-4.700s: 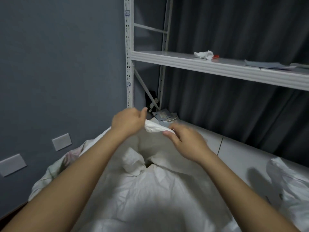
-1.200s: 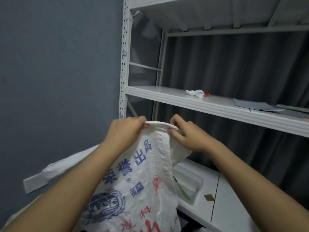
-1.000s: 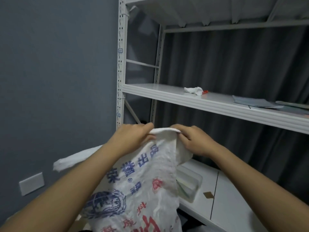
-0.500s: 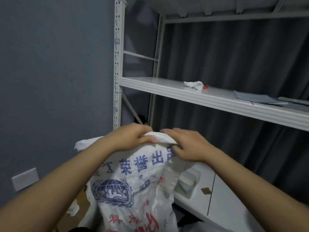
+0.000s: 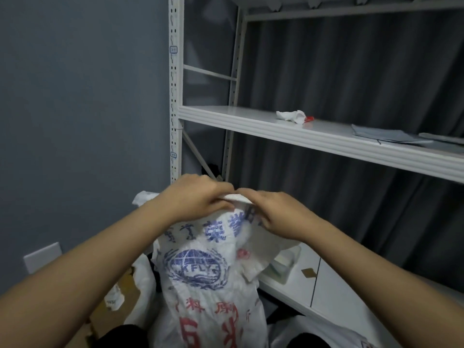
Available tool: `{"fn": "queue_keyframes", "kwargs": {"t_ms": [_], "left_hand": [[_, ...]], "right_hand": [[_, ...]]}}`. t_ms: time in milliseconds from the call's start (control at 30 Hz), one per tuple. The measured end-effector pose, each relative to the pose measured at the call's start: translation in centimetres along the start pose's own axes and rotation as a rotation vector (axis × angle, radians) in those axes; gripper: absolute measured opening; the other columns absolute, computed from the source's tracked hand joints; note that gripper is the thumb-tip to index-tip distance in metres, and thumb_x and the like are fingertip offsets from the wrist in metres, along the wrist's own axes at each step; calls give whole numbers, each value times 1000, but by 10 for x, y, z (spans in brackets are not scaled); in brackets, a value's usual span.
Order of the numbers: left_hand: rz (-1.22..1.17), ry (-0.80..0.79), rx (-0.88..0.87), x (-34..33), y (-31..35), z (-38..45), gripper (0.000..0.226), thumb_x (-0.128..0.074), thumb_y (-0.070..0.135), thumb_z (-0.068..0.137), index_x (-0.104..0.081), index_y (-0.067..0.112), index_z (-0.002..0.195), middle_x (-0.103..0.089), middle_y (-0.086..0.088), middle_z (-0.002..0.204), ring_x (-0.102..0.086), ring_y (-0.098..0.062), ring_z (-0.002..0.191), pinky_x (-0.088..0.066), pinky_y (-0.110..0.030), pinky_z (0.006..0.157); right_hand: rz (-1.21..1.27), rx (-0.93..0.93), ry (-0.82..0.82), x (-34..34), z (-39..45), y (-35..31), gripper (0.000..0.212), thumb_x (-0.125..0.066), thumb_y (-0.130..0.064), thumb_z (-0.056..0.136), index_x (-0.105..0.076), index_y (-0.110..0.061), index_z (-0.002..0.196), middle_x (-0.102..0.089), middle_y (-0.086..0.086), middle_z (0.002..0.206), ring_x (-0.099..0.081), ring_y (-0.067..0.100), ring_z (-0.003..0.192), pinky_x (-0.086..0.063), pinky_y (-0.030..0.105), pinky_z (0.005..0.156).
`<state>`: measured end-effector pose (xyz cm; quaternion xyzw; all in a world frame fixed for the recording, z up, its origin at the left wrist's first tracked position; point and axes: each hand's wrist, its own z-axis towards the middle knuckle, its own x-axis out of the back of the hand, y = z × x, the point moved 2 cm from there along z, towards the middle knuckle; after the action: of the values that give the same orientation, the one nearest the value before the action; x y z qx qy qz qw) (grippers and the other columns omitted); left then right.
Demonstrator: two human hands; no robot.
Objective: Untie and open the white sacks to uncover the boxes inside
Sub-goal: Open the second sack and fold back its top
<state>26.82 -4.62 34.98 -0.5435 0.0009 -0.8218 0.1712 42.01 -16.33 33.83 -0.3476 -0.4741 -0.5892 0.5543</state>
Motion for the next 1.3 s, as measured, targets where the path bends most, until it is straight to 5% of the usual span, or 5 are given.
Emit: {"fn": "queue_keyframes", "kwargs": {"t_ms": [133, 267, 467, 633, 1300], "left_hand": [[-253, -217, 70, 3, -13, -5, 26, -49, 49, 93, -50, 31, 74, -53, 10, 67, -51, -9, 63, -42, -31, 60], [68, -37, -13, -7, -1, -5, 14, -43, 25, 97, -47, 23, 110, -56, 2, 93, -59, -26, 80, -42, -34, 63], [-189, -331, 103, -1, -7, -14, 27, -44, 52, 94, -57, 29, 90, -57, 8, 77, -53, -12, 70, -41, -31, 63], [222, -107, 4, 2, 1, -7, 10, -39, 23, 99, -44, 19, 108, -50, 0, 80, -52, -24, 70, -35, -32, 60], [0, 162, -153, 17, -3, 2, 36, -40, 50, 91, -57, 22, 106, -51, 5, 104, -48, -10, 90, -44, -30, 66]], "right_hand": [[-134, -2, -1, -11, -12, 5, 69, -43, -22, 97, -4, -31, 153, -40, -1, 134, -48, 18, 107, -49, 33, 72], [452, 19, -2, -9, -13, -1, 32, -43, -46, 98, -55, -26, 120, -66, -4, 103, -63, 9, 87, -52, 32, 76], [-215, 0, 166, -20, -25, 2, 45, -67, -19, 84, -54, -18, 127, -57, 5, 93, -59, 25, 74, -42, 34, 44], [140, -21, 92, -6, -21, -4, 52, -45, -23, 96, -31, -32, 145, -60, 0, 124, -59, 25, 101, -48, 37, 77], [888, -201, 255, -2, -19, -14, 19, -58, -31, 94, -68, -20, 106, -67, -13, 80, -59, 2, 70, -49, 26, 63]]}}
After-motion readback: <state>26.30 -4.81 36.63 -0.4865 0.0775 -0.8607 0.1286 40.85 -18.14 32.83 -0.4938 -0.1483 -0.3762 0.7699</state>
